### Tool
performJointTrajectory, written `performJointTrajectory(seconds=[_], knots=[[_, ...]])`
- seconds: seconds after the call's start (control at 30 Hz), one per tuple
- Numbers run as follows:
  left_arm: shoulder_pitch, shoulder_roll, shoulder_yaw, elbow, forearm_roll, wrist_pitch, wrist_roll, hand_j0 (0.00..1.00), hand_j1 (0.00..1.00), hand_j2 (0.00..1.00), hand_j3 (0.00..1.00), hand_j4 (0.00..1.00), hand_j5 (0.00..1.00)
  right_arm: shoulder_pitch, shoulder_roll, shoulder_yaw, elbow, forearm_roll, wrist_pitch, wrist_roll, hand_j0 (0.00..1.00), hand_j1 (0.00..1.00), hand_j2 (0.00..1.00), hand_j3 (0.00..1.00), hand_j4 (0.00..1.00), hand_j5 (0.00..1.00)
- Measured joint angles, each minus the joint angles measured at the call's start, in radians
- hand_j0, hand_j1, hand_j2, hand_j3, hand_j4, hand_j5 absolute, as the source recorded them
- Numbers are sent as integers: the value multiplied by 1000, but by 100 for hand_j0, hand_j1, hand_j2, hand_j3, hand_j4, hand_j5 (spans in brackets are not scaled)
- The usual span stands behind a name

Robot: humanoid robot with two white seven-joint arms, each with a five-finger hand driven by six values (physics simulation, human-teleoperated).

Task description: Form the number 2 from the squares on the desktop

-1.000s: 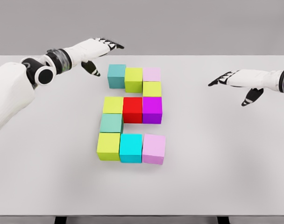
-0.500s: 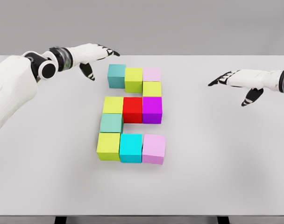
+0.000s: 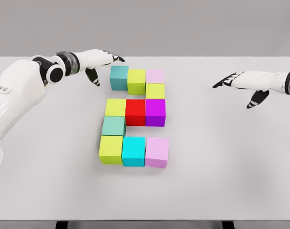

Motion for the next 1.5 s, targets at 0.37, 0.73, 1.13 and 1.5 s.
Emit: performJointTrajectory(seconds=[0.37, 0.73, 1.13, 1.5], knots=[[0, 1, -26, -3, 2, 0, 0, 100, 100, 100, 100, 100, 100, 2, 0, 0, 0, 0, 0, 0, 100, 100, 100, 100, 100, 100], [2, 7, -28, -16, 7, -11, -2, 100, 100, 100, 100, 100, 100, 0, 0, 0, -1, 0, 0, 0, 100, 100, 100, 100, 100, 100], [3, 21, -43, -33, 9, -36, -9, 100, 100, 100, 100, 100, 100, 2, 0, 0, -1, 0, 0, 0, 100, 100, 100, 100, 100, 100], [5, 28, -43, -44, 11, -37, -9, 100, 100, 100, 100, 100, 100, 2, 0, 0, -1, 0, 0, 0, 100, 100, 100, 100, 100, 100]])
